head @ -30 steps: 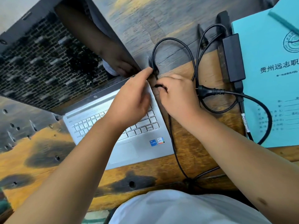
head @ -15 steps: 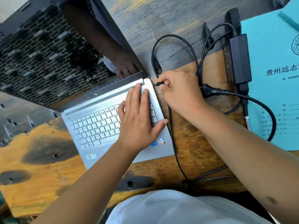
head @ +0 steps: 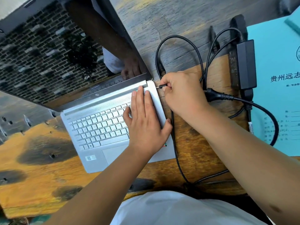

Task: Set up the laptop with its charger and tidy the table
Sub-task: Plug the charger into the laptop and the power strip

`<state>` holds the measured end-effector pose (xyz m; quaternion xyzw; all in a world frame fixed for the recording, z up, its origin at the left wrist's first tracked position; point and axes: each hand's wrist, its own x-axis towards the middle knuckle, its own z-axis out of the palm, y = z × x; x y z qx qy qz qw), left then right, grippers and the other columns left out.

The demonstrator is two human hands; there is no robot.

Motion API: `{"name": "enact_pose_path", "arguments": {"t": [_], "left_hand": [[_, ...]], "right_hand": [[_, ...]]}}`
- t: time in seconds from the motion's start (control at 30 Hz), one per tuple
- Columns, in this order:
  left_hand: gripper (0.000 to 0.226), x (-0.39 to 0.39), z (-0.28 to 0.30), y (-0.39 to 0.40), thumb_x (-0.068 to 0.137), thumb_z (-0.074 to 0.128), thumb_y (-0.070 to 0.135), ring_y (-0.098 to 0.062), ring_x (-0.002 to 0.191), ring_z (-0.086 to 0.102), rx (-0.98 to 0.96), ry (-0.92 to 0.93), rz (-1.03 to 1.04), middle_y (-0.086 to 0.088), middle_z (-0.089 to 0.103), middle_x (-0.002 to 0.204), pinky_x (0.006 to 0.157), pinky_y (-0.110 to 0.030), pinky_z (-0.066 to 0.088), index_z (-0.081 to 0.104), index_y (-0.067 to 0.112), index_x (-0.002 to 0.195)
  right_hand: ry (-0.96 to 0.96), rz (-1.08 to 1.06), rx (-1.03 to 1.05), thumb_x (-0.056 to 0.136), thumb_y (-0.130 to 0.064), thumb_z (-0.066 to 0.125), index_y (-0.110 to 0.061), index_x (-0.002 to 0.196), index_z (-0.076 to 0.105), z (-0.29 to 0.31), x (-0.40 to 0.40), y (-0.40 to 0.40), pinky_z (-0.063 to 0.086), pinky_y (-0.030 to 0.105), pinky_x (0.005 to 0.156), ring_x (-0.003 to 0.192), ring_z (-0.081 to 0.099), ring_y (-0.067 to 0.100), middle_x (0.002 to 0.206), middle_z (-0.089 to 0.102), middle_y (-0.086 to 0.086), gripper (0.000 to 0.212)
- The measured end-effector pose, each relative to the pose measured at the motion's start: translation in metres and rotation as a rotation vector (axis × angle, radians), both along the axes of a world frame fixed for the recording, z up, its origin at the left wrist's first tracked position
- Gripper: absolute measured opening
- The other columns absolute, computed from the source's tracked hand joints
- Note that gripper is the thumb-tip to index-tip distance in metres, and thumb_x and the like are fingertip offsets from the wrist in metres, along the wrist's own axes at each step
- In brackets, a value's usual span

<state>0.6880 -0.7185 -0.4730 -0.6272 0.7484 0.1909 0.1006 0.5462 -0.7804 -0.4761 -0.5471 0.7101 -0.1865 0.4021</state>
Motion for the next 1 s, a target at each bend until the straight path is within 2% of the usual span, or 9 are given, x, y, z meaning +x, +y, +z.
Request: {"name": "enact_pose_path", "arguments": {"t": [0.23,0.37,0.87,1.0], "left_hand": [[0.095,0.0,0.0,-0.001,0.078,0.06,0.05,-0.03,0.148,0.014,-0.007,-0.001,0.009,-0.016,0.017,0.161,0.108,-0.058,0.026,0.022,0.001,0.149],[0.095,0.0,0.001,0.0,0.078,0.058,0.051,-0.03,0.149,0.014,0.004,-0.01,0.015,-0.016,0.016,0.162,0.109,-0.058,0.024,0.021,0.001,0.15],[0.098,0.006,-0.002,0.001,0.075,0.059,0.053,-0.027,0.149,0.012,-0.016,0.009,0.036,-0.014,0.017,0.162,0.109,-0.053,0.019,0.018,0.004,0.15],[0.096,0.007,-0.003,0.001,0.077,0.059,0.054,-0.027,0.149,0.013,-0.017,0.003,0.031,-0.014,0.018,0.162,0.108,-0.054,0.02,0.021,0.003,0.149]], "right_hand": [[0.043,0.144,-0.034,0.086,-0.008,0.058,-0.009,0.099,0.073,0.002,0.0,-0.001,0.051,0.039,0.076,0.086,0.06,0.033,0.094,0.063,0.013,0.019],[0.139,0.243,-0.015,0.085,-0.005,0.056,-0.008,0.098,0.069,0.004,0.003,-0.003,0.051,0.041,0.075,0.087,0.059,0.036,0.098,0.057,0.012,0.019],[0.184,0.24,-0.011,0.082,-0.003,0.056,-0.014,0.102,0.06,0.012,0.011,-0.003,0.052,0.043,0.067,0.083,0.059,0.039,0.09,0.064,0.011,0.023],[0.148,0.186,-0.039,0.08,-0.002,0.058,-0.01,0.105,0.063,0.014,0.014,0.004,0.05,0.044,0.068,0.083,0.061,0.038,0.089,0.067,0.012,0.026]]}}
